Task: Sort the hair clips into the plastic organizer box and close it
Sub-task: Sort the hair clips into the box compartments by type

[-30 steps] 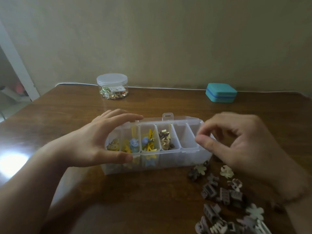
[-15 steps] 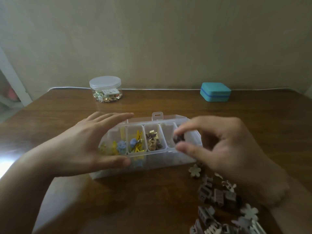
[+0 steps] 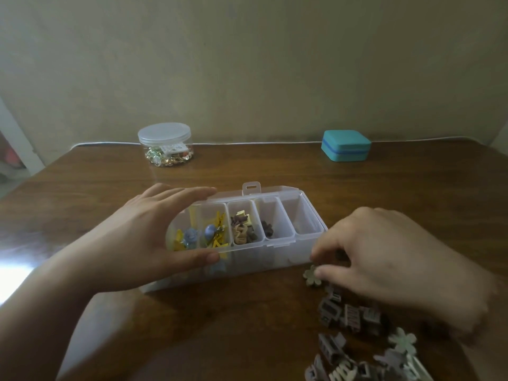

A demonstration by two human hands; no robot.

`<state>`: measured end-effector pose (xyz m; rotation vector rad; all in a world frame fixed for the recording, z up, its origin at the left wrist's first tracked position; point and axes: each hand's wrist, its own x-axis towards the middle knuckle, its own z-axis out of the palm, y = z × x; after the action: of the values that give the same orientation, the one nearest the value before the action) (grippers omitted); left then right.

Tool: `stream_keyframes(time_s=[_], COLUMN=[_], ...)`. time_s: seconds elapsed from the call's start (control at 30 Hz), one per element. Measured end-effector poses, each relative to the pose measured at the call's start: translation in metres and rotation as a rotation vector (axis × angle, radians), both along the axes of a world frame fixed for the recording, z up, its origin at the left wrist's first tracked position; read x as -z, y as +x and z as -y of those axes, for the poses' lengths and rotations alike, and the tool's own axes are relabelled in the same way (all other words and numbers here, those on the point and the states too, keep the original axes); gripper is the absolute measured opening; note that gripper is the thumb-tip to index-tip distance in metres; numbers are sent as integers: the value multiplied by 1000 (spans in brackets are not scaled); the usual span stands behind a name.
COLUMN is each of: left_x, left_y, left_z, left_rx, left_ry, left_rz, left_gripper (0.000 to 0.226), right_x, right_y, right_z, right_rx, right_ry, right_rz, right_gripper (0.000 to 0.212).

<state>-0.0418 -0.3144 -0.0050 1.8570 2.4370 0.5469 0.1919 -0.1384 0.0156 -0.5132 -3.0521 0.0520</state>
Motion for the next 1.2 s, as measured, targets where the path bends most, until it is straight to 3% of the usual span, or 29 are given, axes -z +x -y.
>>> stream_keyframes(time_s=[0.13, 0.4, 0.6, 0.73, 0.87, 1.0, 1.07, 1.2], left_x=[1, -2, -2, -1, 1, 2, 2, 2], left_y=[-1, -9, -9, -9, -11, -11, -11, -11], left_z=[0, 6, 6, 5, 5, 5, 5, 4], left_rx=[7, -3, 26, 54, 59, 55, 55, 45], left_ry=[2, 16, 26, 26, 27, 30, 31, 51], left_rz=[-4, 62, 72, 85, 81, 81, 73, 93], left_gripper=[94, 94, 89, 90, 91, 91, 92, 93], right_x=[1, 10, 2, 1, 10, -5, -13, -15], right_y=[-3, -16, -3, -11, -19, -1, 8, 12], right_z=[6, 15, 10, 5, 4, -7, -16, -23], right_rx=[-22, -70, -214, -166, -129, -31, 76, 187], right_ry=[113, 262, -112, -313, -220, -319, -282, -143], right_rz=[28, 250, -169, -613, -544, -676, -571, 15], right_gripper=[36, 23, 9, 4, 10, 4, 6, 11])
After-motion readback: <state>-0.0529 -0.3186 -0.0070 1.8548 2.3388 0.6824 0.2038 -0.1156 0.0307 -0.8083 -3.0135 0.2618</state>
